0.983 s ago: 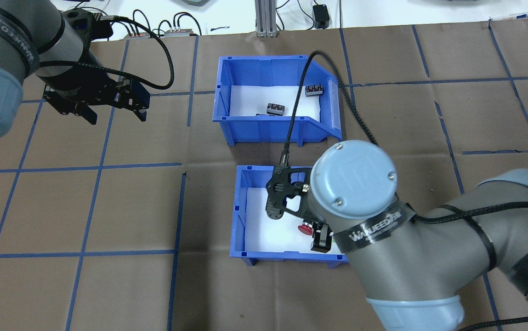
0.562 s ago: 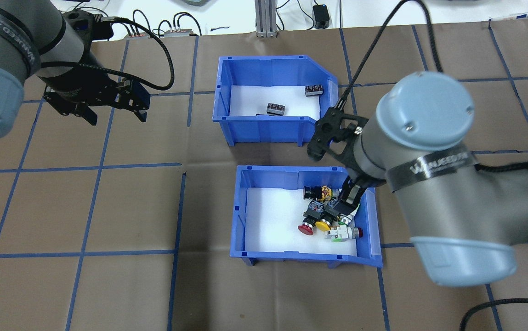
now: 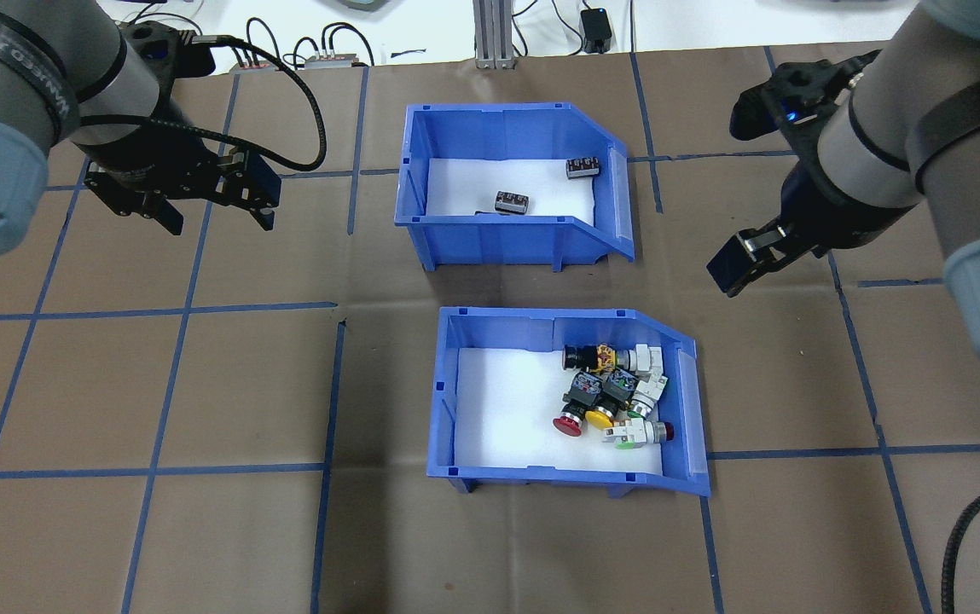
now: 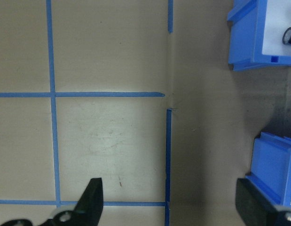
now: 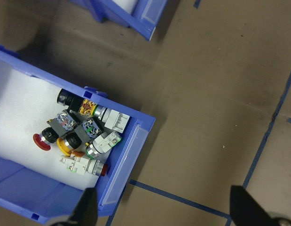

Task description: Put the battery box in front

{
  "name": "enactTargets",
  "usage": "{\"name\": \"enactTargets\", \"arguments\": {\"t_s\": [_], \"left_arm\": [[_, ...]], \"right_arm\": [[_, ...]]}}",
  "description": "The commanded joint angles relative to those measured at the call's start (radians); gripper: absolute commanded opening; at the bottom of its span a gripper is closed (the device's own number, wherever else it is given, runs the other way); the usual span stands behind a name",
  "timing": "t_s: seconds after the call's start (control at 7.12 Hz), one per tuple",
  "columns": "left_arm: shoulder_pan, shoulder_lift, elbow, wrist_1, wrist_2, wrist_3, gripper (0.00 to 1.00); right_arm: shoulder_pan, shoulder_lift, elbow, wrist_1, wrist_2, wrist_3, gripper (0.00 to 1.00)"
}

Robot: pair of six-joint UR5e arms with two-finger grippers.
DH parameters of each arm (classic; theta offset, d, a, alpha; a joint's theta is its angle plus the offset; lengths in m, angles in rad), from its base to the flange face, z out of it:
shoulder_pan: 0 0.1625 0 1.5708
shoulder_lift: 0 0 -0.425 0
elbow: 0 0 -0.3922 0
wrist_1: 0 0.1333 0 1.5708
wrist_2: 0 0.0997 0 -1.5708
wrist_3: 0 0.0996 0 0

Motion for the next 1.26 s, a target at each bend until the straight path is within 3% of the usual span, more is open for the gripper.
{"name": "enactTargets", "arguments": {"t_s": [0.0, 0.42, 0.84, 1.12], "left_arm": [[-0.067, -0.015, 0.002, 0.012, 0.009, -0.006, 1.00], [-0.064, 0.002, -0.003, 0.008, 0.015, 0.001, 1.00], [-0.044, 0.007, -0.004, -0.003, 0.017, 0.058, 1.00], [-0.037, 0.004, -0.027, -0.002, 0.011, 0.057, 1.00]], "right_arm": [[-0.015, 0.016, -0.021, 0.014, 0.002, 0.309, 1.00], [-0.011, 0.056, -0.037, 0.025, -0.003, 0.372, 1.00], [0.011, 0.140, -0.158, 0.108, -0.005, 0.425, 1.00], [0.024, 0.146, -0.163, 0.102, 0.005, 0.451, 1.00]]}}
